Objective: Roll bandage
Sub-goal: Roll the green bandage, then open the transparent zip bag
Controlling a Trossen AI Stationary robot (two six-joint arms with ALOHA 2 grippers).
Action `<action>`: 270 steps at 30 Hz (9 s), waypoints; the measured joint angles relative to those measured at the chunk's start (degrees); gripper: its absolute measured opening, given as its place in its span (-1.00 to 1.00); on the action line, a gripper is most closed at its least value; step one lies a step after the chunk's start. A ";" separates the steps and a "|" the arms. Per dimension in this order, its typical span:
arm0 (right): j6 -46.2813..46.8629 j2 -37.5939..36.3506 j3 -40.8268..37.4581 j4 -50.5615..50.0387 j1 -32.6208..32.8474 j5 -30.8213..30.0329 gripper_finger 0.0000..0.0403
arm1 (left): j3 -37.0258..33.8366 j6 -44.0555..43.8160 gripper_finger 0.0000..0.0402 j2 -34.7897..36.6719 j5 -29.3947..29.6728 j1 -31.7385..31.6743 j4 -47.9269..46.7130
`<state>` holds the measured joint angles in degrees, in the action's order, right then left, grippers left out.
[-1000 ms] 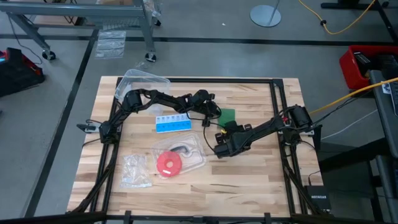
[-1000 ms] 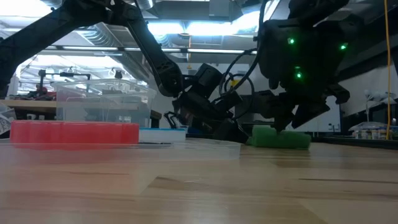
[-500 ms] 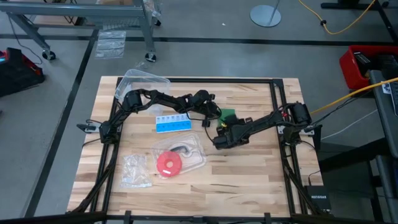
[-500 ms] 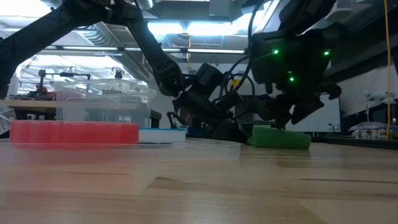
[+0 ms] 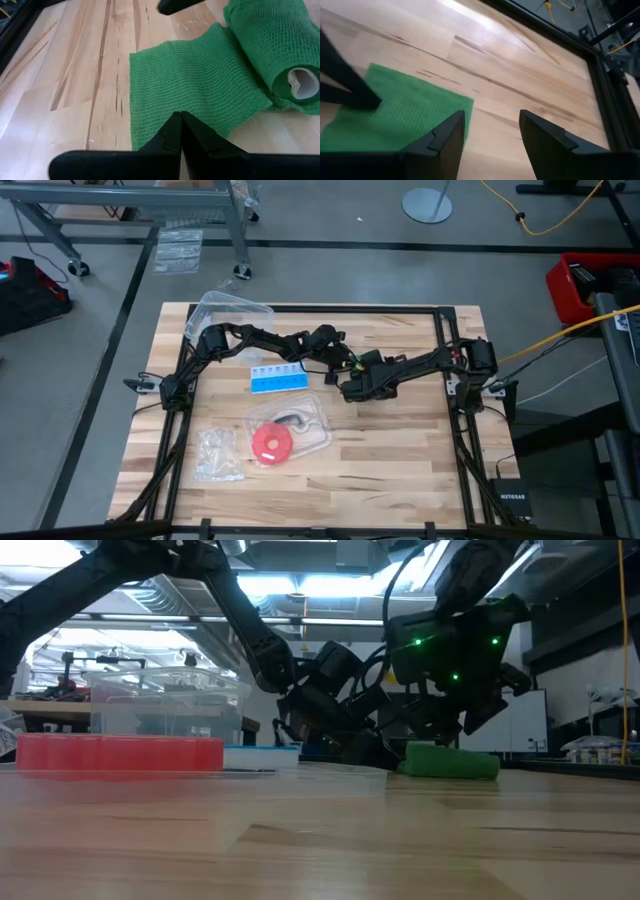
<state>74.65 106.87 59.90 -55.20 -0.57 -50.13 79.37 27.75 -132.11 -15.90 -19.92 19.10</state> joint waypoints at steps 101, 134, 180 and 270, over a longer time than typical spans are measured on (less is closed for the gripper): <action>-15.15 -10.17 -17.53 39.54 -3.90 12.58 -0.97 | -0.31 1.24 -0.99 1.51 0.44 -1.61 0.45; -25.63 -9.38 -17.90 46.29 -11.57 10.54 -0.97 | -0.17 2.45 -0.99 8.41 0.76 -1.52 -16.36; -45.39 -23.35 -17.59 53.54 -8.88 38.60 0.12 | -0.07 -29.71 -0.98 61.52 19.04 17.30 -88.69; -32.50 -23.35 -17.62 62.71 21.98 23.54 0.12 | -37.81 -57.79 -0.85 63.65 11.78 48.30 -69.21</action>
<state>42.15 83.53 42.28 7.51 21.41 -26.59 41.56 -30.04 -68.47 -4.12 28.38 -50.11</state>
